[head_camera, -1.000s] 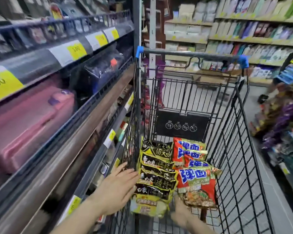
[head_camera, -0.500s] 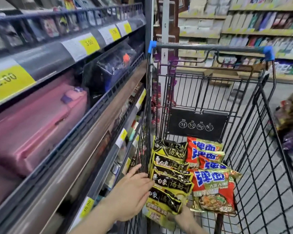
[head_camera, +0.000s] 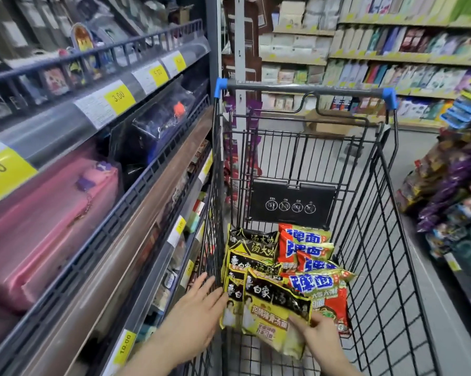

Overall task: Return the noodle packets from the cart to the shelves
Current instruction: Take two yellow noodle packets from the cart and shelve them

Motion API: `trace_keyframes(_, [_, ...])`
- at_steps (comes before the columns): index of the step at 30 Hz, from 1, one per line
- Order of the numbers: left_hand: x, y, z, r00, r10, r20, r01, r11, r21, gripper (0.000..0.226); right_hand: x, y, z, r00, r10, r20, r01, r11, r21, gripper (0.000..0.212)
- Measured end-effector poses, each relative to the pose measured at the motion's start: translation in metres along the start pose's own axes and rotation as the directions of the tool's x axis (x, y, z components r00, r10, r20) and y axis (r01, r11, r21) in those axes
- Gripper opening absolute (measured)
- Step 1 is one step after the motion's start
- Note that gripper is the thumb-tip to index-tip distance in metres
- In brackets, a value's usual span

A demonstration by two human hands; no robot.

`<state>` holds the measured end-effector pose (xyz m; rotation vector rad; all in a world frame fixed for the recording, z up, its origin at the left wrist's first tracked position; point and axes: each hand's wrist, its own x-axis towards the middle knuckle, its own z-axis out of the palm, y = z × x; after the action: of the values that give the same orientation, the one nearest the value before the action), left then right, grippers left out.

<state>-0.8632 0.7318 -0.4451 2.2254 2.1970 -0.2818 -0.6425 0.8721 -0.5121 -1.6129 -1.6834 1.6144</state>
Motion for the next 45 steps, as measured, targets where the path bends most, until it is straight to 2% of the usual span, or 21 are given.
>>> trace_keyframes(1, [0.003, 0.005, -0.007, 0.995, -0.056, 0.086, 0.055, 0.998, 0.016, 0.065, -0.002, -0.011, -0.017, 1.0, -0.012, -0.014, 0.013, 1.0, 0.013, 0.007])
trace_keyframes(3, [0.014, 0.021, -0.009, 0.978, -0.111, 0.177, 0.112, 0.994, 0.005, 0.068, -0.006, -0.03, -0.05, 0.999, -0.032, -0.039, 0.033, 0.999, 0.023, 0.013])
trace_keyframes(6, [0.034, 0.041, 0.0, 0.953, -0.203, 0.225, 0.251, 0.944, -0.212, 0.062, -0.01, -0.051, -0.091, 0.997, -0.041, -0.07, 0.041, 0.999, 0.003, 0.023])
trace_keyframes(8, [0.046, 0.05, 0.018, 0.931, -0.292, 0.219, 0.361, 0.819, -0.447, 0.059, -0.013, -0.062, -0.111, 0.995, -0.048, -0.093, 0.047, 0.999, -0.007, 0.024])
trace_keyframes(11, [0.067, 0.062, 0.043, 0.861, -0.385, 0.333, 0.499, 0.511, -0.699, 0.062, -0.014, -0.067, -0.131, 0.991, -0.064, -0.118, 0.059, 0.997, -0.042, 0.031])
trace_keyframes(13, [0.079, 0.063, 0.06, 0.804, -0.399, 0.44, 0.58, 0.368, -0.727, 0.062, -0.014, -0.065, -0.139, 0.991, -0.055, -0.124, 0.055, 0.998, -0.004, 0.031])
trace_keyframes(15, [0.087, 0.062, 0.077, 0.762, -0.407, 0.503, 0.627, 0.27, -0.731, 0.061, -0.011, -0.061, -0.144, 0.993, -0.04, -0.113, 0.046, 0.998, 0.053, 0.03])
trace_keyframes(17, [0.093, 0.061, 0.094, 0.739, -0.422, 0.524, 0.646, 0.226, -0.729, 0.057, -0.009, -0.06, -0.146, 0.992, -0.045, -0.115, 0.056, 0.994, 0.095, 0.027])
trace_keyframes(18, [0.097, 0.058, 0.108, 0.704, -0.454, 0.546, 0.675, 0.191, -0.712, 0.059, -0.006, -0.057, -0.146, 0.992, -0.05, -0.115, 0.064, 0.991, 0.118, 0.024])
trace_keyframes(20, [0.103, 0.055, 0.123, 0.609, -0.505, 0.612, 0.723, 0.036, -0.69, 0.066, -0.003, -0.055, -0.144, 0.991, -0.054, -0.124, 0.074, 0.984, 0.162, 0.018])
trace_keyframes(22, [0.109, 0.056, 0.13, 0.55, -0.532, 0.644, 0.742, -0.042, -0.669, 0.067, 0.001, -0.051, -0.143, 0.988, -0.068, -0.141, 0.094, 0.977, 0.191, 0.019])
trace_keyframes(25, [0.113, 0.058, 0.136, 0.553, -0.559, 0.618, 0.711, -0.07, -0.7, 0.066, 0.002, -0.047, -0.143, 0.989, -0.07, -0.134, 0.101, 0.966, 0.237, 0.024])
trace_keyframes(27, [0.117, 0.054, 0.153, 0.547, -0.57, 0.613, 0.706, -0.08, -0.704, 0.078, 0.003, -0.045, -0.144, 0.99, -0.075, -0.119, 0.103, 0.961, 0.257, 0.022])
trace_keyframes(30, [0.127, 0.042, 0.219, 0.519, -0.571, 0.636, 0.707, -0.131, -0.695, 0.092, 0.004, -0.043, -0.148, 0.991, -0.09, -0.096, 0.114, 0.95, 0.292, 0.018])
trace_keyframes(32, [0.132, 0.04, 0.24, 0.538, -0.582, 0.609, 0.694, -0.104, -0.712, 0.095, 0.004, -0.042, -0.151, 0.991, -0.092, -0.1, 0.12, 0.942, 0.314, 0.019])
trace_keyframes(34, [0.13, 0.045, 0.221, 0.533, -0.588, 0.609, 0.706, -0.087, -0.702, 0.093, 0.003, -0.042, -0.152, 0.989, -0.119, -0.083, 0.14, 0.932, 0.334, 0.034])
trace_keyframes(36, [0.123, 0.055, 0.183, 0.522, -0.561, 0.642, 0.725, -0.105, -0.681, 0.085, 0.001, -0.042, -0.154, 0.988, -0.133, -0.073, 0.149, 0.933, 0.326, 0.066])
trace_keyframes(37, [0.121, 0.058, 0.168, 0.527, -0.55, 0.647, 0.72, -0.116, -0.684, 0.082, 0.0, -0.042, -0.156, 0.988, -0.131, -0.087, 0.152, 0.934, 0.322, 0.069])
trace_keyframes(40, [0.118, 0.067, 0.15, 0.546, -0.486, 0.682, 0.73, -0.124, -0.672, 0.081, -0.003, -0.045, -0.16, 0.986, -0.123, -0.113, 0.156, 0.92, 0.359, 0.024])
trace_keyframes(41, [0.117, 0.068, 0.147, 0.58, -0.48, 0.658, 0.706, -0.106, -0.7, 0.081, -0.005, -0.047, -0.162, 0.987, -0.111, -0.119, 0.147, 0.921, 0.362, 0.016])
trace_keyframes(45, [0.107, 0.075, 0.132, 0.636, -0.494, 0.593, 0.646, -0.08, -0.759, 0.089, -0.013, -0.055, -0.171, 0.987, -0.093, -0.132, 0.135, 0.923, 0.36, 0.014])
